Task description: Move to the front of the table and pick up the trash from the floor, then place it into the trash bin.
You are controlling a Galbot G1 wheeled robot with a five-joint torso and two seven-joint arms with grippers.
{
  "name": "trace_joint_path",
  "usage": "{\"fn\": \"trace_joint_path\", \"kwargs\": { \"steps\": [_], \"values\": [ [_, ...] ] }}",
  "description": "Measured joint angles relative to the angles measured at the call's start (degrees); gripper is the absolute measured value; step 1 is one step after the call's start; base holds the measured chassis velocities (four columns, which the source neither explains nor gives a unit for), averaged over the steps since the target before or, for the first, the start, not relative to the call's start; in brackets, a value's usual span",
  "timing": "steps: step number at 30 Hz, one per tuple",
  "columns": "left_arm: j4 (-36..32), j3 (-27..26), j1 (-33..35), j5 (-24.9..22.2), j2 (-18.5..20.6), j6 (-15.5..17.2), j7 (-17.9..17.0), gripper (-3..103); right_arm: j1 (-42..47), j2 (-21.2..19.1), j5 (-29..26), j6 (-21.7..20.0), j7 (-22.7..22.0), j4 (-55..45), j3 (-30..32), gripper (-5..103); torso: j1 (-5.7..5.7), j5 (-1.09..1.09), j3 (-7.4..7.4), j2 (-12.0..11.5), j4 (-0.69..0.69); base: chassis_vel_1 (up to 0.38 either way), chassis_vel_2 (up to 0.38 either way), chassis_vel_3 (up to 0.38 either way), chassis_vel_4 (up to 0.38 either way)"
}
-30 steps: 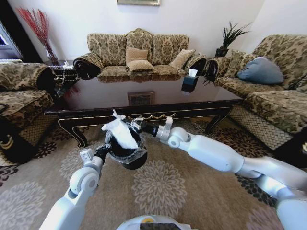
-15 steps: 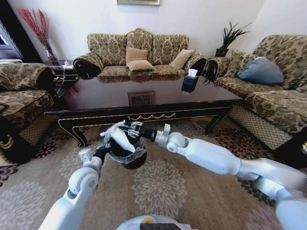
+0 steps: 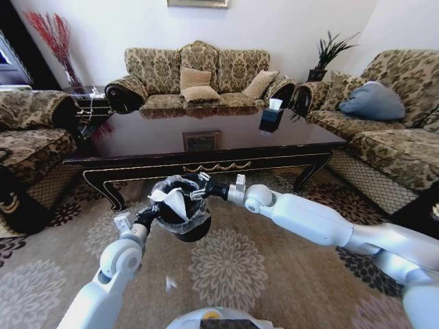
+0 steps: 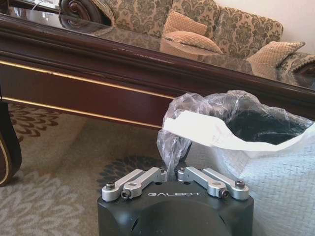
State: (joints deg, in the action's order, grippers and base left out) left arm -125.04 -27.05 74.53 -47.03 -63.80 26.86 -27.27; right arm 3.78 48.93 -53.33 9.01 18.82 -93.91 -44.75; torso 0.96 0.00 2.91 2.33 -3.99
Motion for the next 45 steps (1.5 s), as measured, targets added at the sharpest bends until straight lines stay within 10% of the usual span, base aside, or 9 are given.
{"fn": "trace_joint_path", "kwargs": {
  "steps": [18,33,45],
  "values": [
    [0.4,0.1,-0.4,0.0,0.0,-0.1,0.1,4,-2.4,-6.1,17.8,5.0,11.9,1.7,2.2,100,0.00,0.01,0.00,0.0,-0.01,0.000,0.000,0.000,0.000],
    [0.1,0.2,-0.3,-0.2,0.0,-0.2,0.2,4,-3.5,-10.2,16.4,9.2,36.5,4.6,6.0,100,0.00,-0.01,0.00,0.0,-0.01,0.000,0.000,0.000,0.000],
    [0.0,0.5,-0.3,-0.2,-0.4,-0.2,0.3,4,-1.5,-7.3,13.5,8.5,25.3,3.2,6.1,100,0.00,-0.01,0.00,0.0,0.01,0.000,0.000,0.000,0.000]
  ]
}}
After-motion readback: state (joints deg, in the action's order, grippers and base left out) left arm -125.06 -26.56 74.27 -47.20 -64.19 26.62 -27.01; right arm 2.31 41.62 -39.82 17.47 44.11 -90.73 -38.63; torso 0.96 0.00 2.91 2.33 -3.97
